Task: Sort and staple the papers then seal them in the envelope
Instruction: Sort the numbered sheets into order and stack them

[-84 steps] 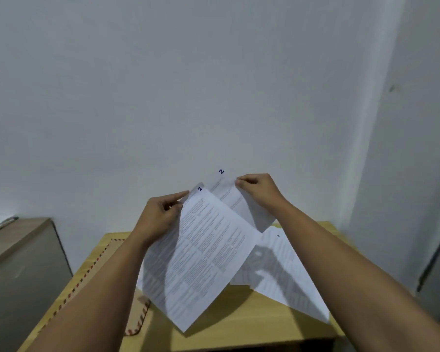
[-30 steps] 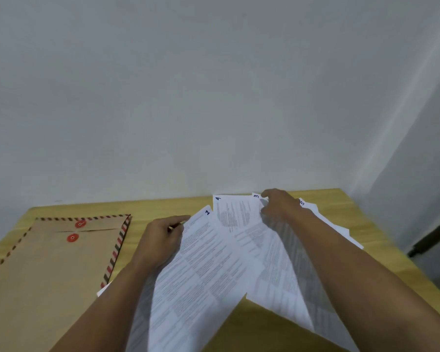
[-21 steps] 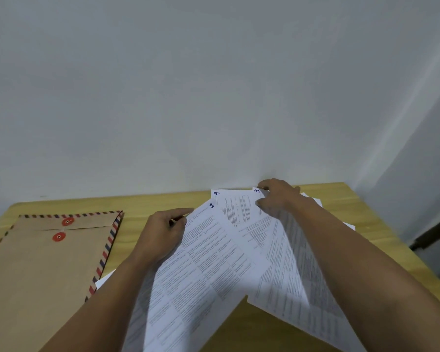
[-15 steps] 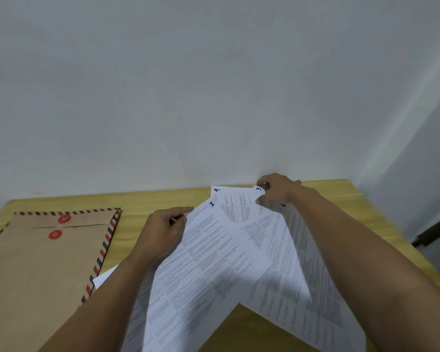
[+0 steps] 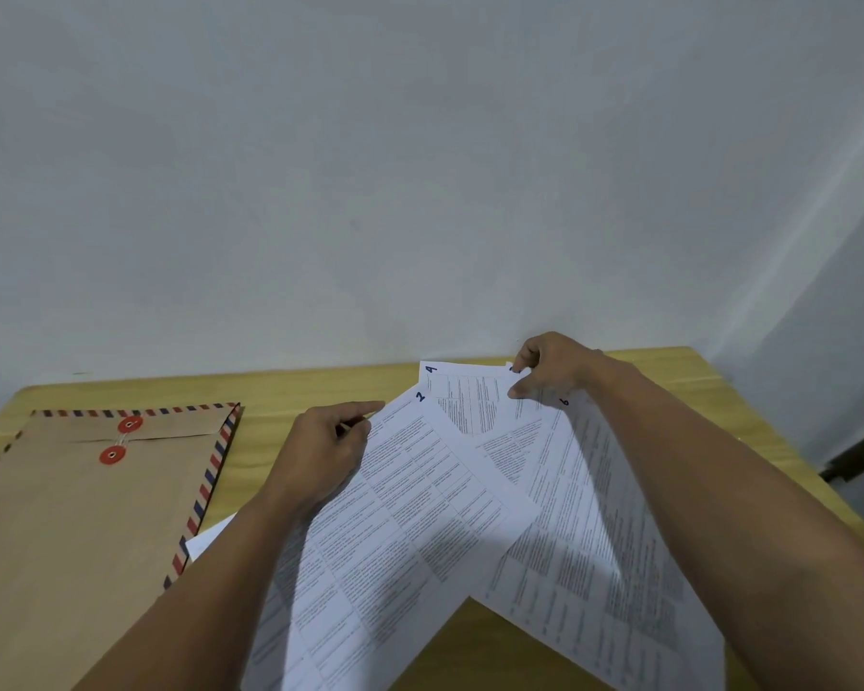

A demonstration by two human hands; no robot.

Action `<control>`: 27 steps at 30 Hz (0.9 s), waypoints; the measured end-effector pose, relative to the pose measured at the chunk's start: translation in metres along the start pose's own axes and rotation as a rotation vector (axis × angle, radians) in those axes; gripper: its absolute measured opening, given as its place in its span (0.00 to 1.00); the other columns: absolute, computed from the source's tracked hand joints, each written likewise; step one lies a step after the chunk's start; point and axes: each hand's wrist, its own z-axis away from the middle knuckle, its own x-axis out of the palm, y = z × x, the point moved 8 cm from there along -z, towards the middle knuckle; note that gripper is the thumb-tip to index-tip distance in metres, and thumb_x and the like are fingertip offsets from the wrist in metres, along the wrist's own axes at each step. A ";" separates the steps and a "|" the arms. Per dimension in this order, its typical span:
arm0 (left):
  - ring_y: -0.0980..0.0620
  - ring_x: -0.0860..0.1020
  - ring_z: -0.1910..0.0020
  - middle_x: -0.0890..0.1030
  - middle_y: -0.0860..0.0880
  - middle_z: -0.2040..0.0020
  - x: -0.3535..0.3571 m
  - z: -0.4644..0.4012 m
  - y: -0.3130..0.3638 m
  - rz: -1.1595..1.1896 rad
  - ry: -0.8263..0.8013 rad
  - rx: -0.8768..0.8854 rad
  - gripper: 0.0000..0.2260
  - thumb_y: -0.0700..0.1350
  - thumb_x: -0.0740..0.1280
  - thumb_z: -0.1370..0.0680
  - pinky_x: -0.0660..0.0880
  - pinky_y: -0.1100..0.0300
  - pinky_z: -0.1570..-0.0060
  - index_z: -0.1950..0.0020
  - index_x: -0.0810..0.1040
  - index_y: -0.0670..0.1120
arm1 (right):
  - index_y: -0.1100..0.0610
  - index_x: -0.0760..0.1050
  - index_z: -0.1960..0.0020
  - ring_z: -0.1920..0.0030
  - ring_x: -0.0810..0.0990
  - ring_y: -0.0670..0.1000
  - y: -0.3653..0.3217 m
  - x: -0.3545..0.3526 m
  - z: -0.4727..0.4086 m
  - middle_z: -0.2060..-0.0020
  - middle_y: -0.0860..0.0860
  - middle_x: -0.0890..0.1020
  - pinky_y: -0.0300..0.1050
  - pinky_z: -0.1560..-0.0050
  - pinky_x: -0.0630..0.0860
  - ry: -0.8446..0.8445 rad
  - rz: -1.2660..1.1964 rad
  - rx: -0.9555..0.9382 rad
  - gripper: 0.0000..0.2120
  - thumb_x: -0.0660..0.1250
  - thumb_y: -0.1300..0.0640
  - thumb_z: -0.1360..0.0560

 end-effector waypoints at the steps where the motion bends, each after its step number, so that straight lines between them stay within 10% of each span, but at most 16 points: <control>1: 0.53 0.68 0.76 0.74 0.49 0.74 0.000 0.000 0.000 -0.001 -0.002 0.000 0.14 0.38 0.63 0.16 0.66 0.63 0.72 0.35 0.82 0.50 | 0.47 0.81 0.54 0.53 0.78 0.47 -0.002 -0.001 0.001 0.57 0.39 0.78 0.67 0.32 0.70 0.004 0.000 -0.011 0.35 0.79 0.34 0.57; 10: 0.54 0.69 0.76 0.75 0.50 0.74 0.001 -0.002 -0.003 -0.038 -0.004 0.003 0.14 0.39 0.64 0.17 0.67 0.63 0.69 0.35 0.82 0.51 | 0.46 0.78 0.43 0.46 0.77 0.50 -0.006 0.001 0.001 0.54 0.38 0.76 0.61 0.30 0.70 -0.020 0.005 -0.002 0.42 0.82 0.34 0.54; 16: 0.53 0.68 0.76 0.74 0.50 0.75 0.002 -0.004 -0.006 -0.047 -0.013 0.000 0.15 0.39 0.64 0.17 0.66 0.62 0.69 0.34 0.82 0.52 | 0.56 0.79 0.40 0.55 0.74 0.42 -0.008 0.001 0.006 0.55 0.42 0.73 0.36 0.58 0.69 -0.024 -0.066 -0.039 0.25 0.84 0.56 0.33; 27: 0.55 0.68 0.77 0.75 0.53 0.76 0.002 -0.004 -0.006 -0.086 0.000 -0.001 0.14 0.40 0.65 0.17 0.66 0.61 0.66 0.37 0.83 0.55 | 0.53 0.83 0.48 0.55 0.77 0.46 -0.002 0.001 0.004 0.59 0.41 0.77 0.49 0.45 0.73 0.041 -0.072 -0.082 0.20 0.86 0.51 0.36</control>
